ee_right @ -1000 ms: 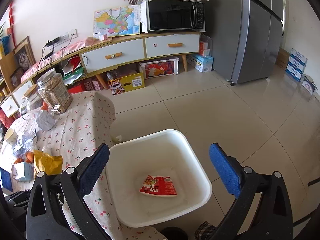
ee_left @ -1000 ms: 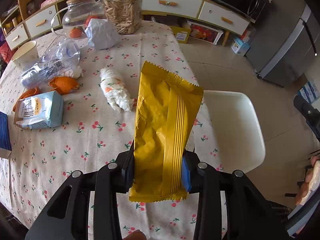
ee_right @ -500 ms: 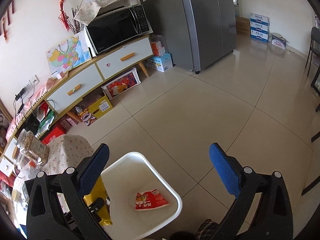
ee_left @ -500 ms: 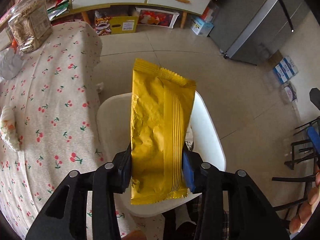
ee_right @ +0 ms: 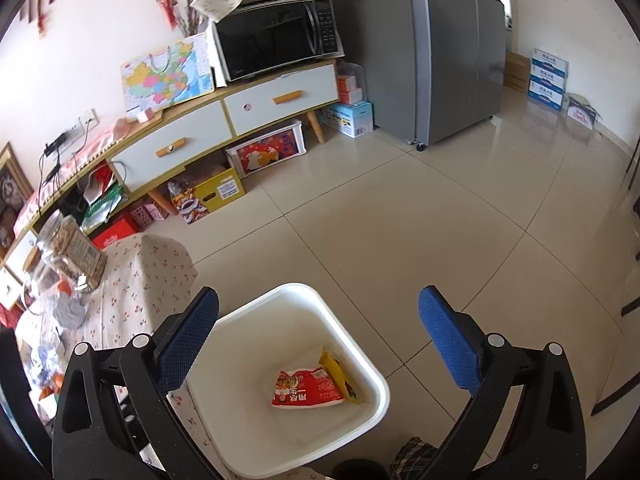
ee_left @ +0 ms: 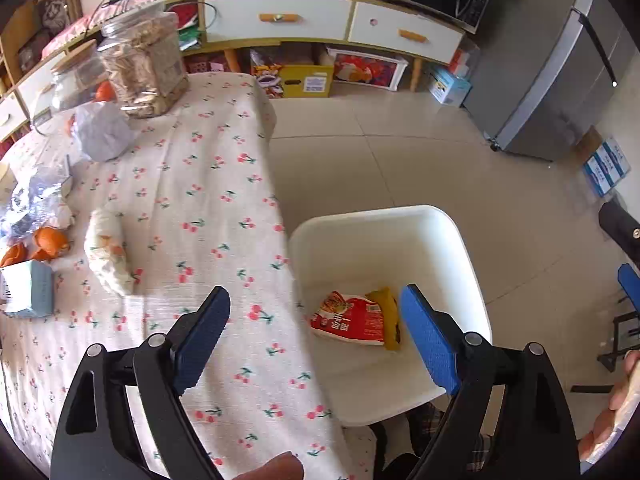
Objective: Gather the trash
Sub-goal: 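Carry the yellow packet over the white bin and open the left gripper, then return the left gripper to the table and grasp the blue box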
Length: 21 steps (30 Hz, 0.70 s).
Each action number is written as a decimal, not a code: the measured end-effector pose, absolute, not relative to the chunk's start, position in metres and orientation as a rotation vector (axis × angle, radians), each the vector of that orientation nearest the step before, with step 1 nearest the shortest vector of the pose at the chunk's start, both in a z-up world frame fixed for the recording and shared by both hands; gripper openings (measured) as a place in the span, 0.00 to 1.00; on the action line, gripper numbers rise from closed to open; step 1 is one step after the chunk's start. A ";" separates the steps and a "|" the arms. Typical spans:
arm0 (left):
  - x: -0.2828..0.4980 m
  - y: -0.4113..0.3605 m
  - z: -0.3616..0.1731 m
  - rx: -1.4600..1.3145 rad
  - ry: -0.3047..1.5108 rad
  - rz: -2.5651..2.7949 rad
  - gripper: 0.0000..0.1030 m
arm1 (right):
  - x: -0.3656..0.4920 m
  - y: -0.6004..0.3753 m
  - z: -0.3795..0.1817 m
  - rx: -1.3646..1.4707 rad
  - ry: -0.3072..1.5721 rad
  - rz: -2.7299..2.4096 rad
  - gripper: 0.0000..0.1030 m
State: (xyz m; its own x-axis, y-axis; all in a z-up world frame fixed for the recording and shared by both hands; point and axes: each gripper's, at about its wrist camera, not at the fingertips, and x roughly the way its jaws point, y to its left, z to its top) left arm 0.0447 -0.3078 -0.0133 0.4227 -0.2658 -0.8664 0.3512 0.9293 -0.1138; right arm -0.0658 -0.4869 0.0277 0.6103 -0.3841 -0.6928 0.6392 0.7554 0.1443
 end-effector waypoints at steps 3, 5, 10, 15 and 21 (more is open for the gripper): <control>0.045 -0.279 -0.002 0.088 1.033 -0.319 0.84 | -0.054 -0.462 0.025 0.333 0.704 -0.581 0.93; 0.048 -0.258 0.002 0.080 1.024 -0.281 0.84 | -0.049 -0.447 0.026 0.307 0.695 -0.559 0.93; 0.053 -0.217 0.007 0.075 1.020 -0.189 0.84 | -0.035 -0.409 0.024 0.220 0.690 -0.508 0.93; 0.055 -0.179 0.000 0.062 1.044 -0.126 0.84 | -0.017 -0.377 0.018 0.195 0.726 -0.431 0.93; 0.060 -0.136 -0.010 0.042 1.079 -0.052 0.84 | -0.001 -0.333 0.011 0.145 0.749 -0.352 0.93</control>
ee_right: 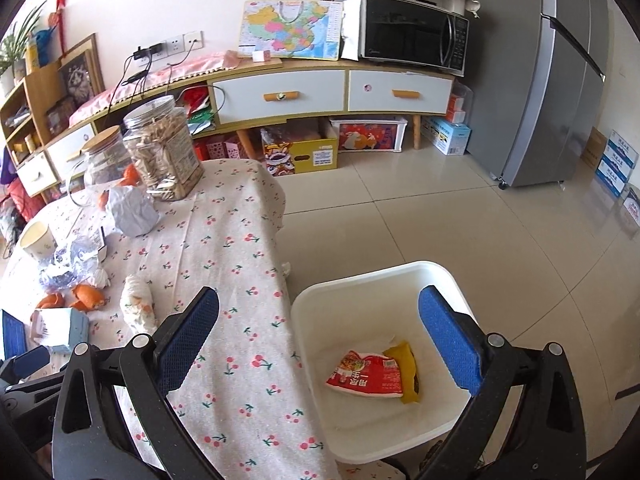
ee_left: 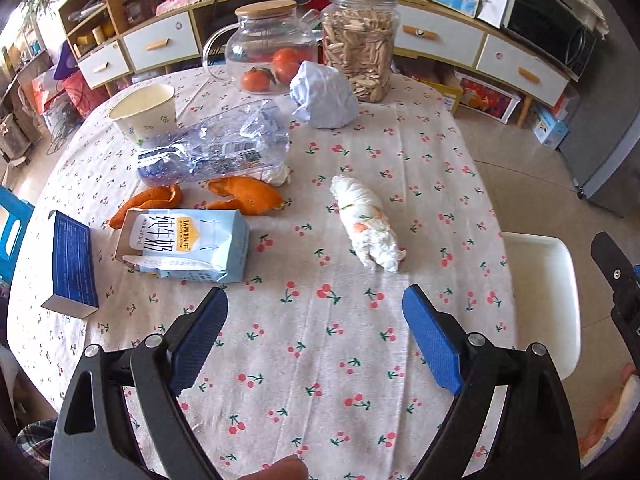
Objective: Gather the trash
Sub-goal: 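Return the left gripper to the table and grasp the blue box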
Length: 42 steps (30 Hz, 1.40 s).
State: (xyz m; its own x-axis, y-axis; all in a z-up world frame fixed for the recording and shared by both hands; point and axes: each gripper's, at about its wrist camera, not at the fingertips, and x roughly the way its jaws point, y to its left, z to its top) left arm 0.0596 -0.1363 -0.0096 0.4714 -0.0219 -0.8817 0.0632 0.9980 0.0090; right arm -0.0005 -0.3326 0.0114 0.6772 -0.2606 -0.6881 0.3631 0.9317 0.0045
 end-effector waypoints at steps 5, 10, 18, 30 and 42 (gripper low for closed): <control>0.063 -0.103 -0.013 0.023 1.087 0.003 0.84 | 0.012 -0.302 0.008 0.110 0.765 -0.300 0.93; 0.066 -0.065 -0.013 0.021 1.077 0.094 0.84 | 0.024 -0.277 0.003 0.100 0.790 -0.252 0.93; 0.074 0.016 -0.003 -0.059 1.034 0.275 0.84 | 0.038 -0.230 0.001 0.042 0.792 -0.185 0.93; 0.089 0.115 -0.039 -0.285 1.161 0.379 0.69 | 0.052 -0.190 -0.009 -0.007 0.778 -0.044 0.93; 0.079 0.113 -0.039 -0.321 1.149 0.291 0.39 | 0.049 -0.123 -0.016 -0.278 0.734 0.282 0.93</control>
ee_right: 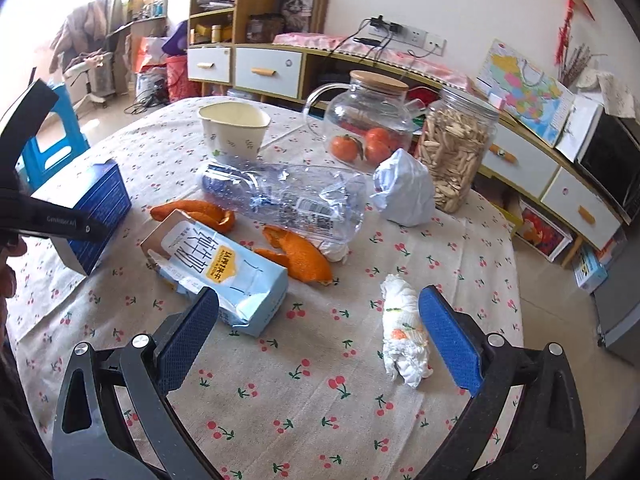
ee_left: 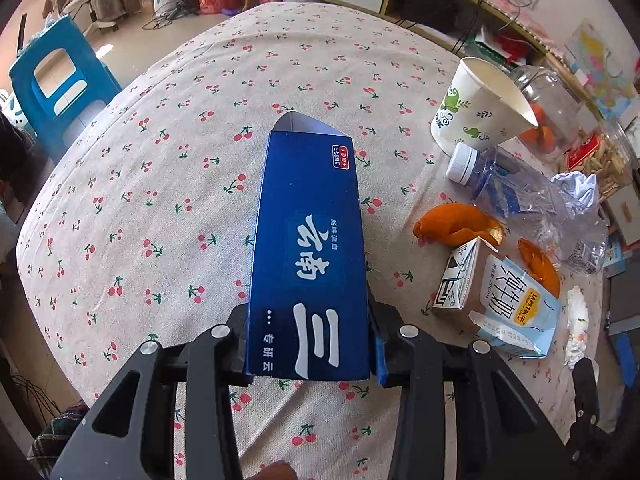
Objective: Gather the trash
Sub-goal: 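Return the left gripper to the table and grasp the blue box, then grasp and lift the milk carton with right gripper while left holds blue box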
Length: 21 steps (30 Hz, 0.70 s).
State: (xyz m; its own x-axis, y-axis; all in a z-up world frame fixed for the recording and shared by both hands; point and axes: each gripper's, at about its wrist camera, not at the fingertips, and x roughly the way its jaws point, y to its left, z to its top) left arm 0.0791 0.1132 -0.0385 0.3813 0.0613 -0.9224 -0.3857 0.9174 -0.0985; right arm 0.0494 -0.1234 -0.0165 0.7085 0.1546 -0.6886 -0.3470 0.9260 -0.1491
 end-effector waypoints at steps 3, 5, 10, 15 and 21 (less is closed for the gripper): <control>0.073 0.112 -0.031 -0.321 1.124 0.273 0.39 | 0.049 -0.107 -0.018 -0.317 0.761 0.411 0.93; 0.071 0.109 -0.026 -0.307 1.111 0.263 0.39 | 0.050 -0.093 -0.019 -0.368 0.760 0.478 0.93; 0.069 0.103 -0.015 -0.250 1.079 0.238 0.39 | 0.062 -0.058 -0.033 -0.526 0.784 0.559 0.92; 0.068 0.109 -0.014 -0.234 1.071 0.255 0.39 | 0.081 -0.045 -0.054 -0.605 0.834 0.569 0.82; 0.074 0.112 -0.021 -0.275 1.108 0.238 0.39 | 0.088 -0.045 -0.060 -0.589 0.855 0.583 0.87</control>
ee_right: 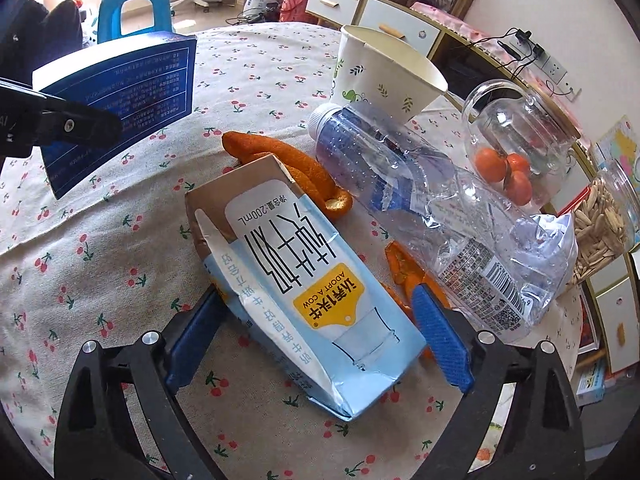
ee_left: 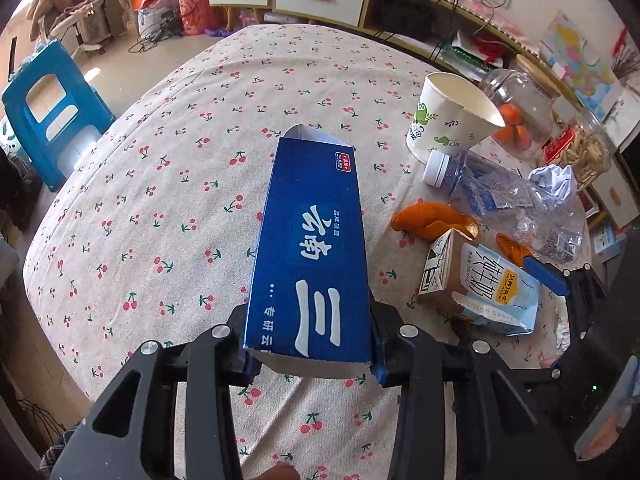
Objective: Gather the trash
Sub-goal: 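Grasp and lift the milk carton with right gripper while left holds blue box, then carry the milk carton over the white bin and open the right gripper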
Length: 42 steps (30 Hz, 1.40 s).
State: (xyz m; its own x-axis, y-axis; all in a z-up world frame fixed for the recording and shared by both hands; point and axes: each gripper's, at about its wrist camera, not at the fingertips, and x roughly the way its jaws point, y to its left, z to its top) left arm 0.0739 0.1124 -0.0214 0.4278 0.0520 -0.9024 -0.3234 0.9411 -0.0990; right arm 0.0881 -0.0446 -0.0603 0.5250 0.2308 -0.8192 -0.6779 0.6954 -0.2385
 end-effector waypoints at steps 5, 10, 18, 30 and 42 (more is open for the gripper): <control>0.072 0.114 -0.017 -0.282 1.094 0.237 0.39 | 0.083 -0.053 -0.054 -0.503 0.865 0.585 0.71; 0.070 0.114 -0.015 -0.288 1.086 0.240 0.39 | 0.062 -0.060 -0.048 -0.476 0.846 0.528 0.58; 0.065 0.108 -0.010 -0.281 1.070 0.221 0.39 | 0.040 -0.072 -0.030 -0.397 0.800 0.432 0.55; 0.058 0.080 -0.002 -0.250 1.048 0.161 0.39 | 0.023 -0.114 0.004 -0.292 0.727 0.275 0.55; 0.059 0.033 0.007 -0.201 1.016 0.064 0.39 | 0.020 -0.160 0.013 -0.239 0.677 0.092 0.55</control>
